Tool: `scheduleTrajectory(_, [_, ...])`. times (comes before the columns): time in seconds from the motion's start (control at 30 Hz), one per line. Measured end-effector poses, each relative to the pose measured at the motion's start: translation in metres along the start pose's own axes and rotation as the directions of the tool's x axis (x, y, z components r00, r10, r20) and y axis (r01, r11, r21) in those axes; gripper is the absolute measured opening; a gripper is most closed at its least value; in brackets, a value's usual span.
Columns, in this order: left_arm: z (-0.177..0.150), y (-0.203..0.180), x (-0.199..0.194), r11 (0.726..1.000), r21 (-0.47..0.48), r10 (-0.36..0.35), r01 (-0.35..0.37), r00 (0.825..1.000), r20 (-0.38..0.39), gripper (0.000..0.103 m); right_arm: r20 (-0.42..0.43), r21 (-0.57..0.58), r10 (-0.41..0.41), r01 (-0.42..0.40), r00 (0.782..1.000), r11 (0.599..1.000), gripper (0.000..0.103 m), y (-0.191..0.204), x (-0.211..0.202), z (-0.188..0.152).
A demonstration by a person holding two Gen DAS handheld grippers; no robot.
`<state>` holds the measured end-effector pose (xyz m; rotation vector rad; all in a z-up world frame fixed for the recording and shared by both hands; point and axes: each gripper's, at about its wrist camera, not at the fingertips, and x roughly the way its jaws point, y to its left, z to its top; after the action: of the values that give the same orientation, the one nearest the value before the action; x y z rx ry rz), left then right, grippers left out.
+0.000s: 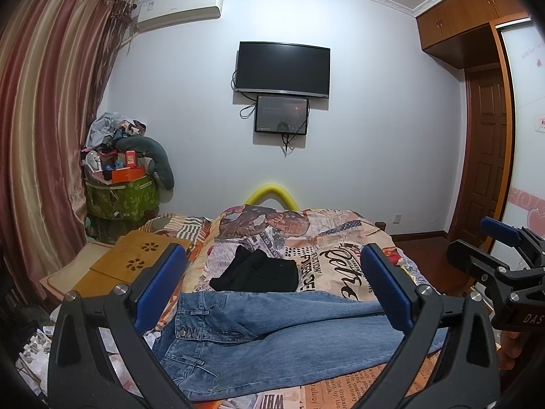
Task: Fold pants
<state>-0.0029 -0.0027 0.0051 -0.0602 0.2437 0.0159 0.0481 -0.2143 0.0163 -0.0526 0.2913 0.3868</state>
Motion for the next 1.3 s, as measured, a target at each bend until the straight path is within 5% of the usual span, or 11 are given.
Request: scheduleTrajectory(1.3, [-0.003,0.001,0.021,1.0,0.003,-0.011,0.011,1.0,-0.019,0.103,-0.028,0.004,-0.014,0.014,1.0,1.0,0.103,-0.005,0.011,-0.007])
